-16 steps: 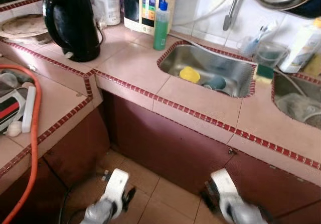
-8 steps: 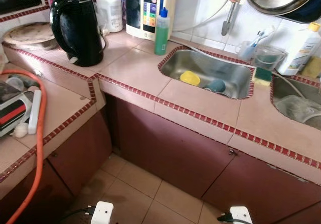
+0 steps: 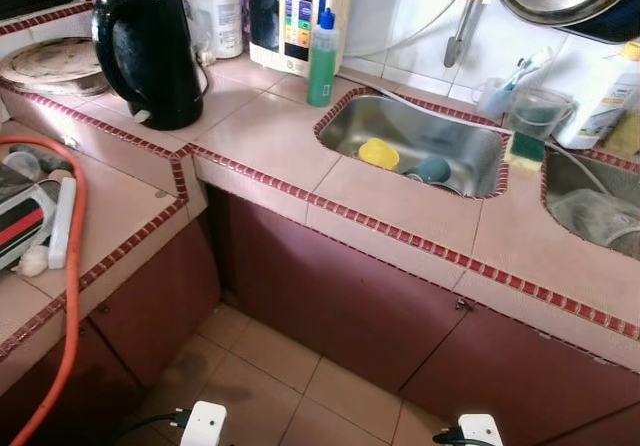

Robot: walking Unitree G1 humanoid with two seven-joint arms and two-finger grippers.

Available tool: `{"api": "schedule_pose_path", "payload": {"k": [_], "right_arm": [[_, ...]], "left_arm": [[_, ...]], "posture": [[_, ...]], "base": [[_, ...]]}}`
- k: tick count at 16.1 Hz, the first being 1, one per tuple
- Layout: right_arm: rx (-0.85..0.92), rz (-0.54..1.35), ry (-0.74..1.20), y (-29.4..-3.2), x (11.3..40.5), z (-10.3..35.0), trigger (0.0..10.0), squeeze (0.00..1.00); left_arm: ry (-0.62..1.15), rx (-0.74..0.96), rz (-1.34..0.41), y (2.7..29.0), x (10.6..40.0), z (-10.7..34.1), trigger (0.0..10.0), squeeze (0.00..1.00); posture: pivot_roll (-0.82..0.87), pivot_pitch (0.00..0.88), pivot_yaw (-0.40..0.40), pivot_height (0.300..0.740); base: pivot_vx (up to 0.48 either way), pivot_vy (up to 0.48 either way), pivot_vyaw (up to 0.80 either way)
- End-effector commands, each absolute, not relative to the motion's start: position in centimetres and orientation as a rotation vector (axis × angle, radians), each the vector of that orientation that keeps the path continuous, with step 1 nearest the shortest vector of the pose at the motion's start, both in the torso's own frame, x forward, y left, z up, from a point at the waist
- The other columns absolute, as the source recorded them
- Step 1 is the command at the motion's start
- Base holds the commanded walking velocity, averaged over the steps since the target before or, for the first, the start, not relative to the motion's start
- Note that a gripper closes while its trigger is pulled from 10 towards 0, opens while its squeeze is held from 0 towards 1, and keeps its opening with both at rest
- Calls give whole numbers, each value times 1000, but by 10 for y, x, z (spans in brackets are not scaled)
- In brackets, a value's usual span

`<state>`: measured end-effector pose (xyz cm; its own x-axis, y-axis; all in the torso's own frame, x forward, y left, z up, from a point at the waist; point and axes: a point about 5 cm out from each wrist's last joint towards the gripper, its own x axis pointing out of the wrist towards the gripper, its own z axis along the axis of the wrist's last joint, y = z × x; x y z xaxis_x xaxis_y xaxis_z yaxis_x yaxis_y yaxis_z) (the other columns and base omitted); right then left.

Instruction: Kitchen organization

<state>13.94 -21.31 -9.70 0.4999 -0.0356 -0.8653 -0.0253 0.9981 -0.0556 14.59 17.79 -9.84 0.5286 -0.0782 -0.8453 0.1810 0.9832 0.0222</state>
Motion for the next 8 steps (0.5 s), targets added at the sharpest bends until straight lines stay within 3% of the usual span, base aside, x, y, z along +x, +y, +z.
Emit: {"api": "schedule_pose_path", "payload": {"k": [1,8], "right_arm": [[-73,-23,1039,-219,142,-95,10000,0],[-63,-17,1045,-213,141,-97,10000,0]], "left_arm": [[999,102,-176,171,148,-98,10000,0],[1001,95,-169,170,149,-98,10000,0]], "posture": [[43,0,-90,732],[35,0,-83,732]], "base": [[0,-480,0],[0,-480,0]]}}
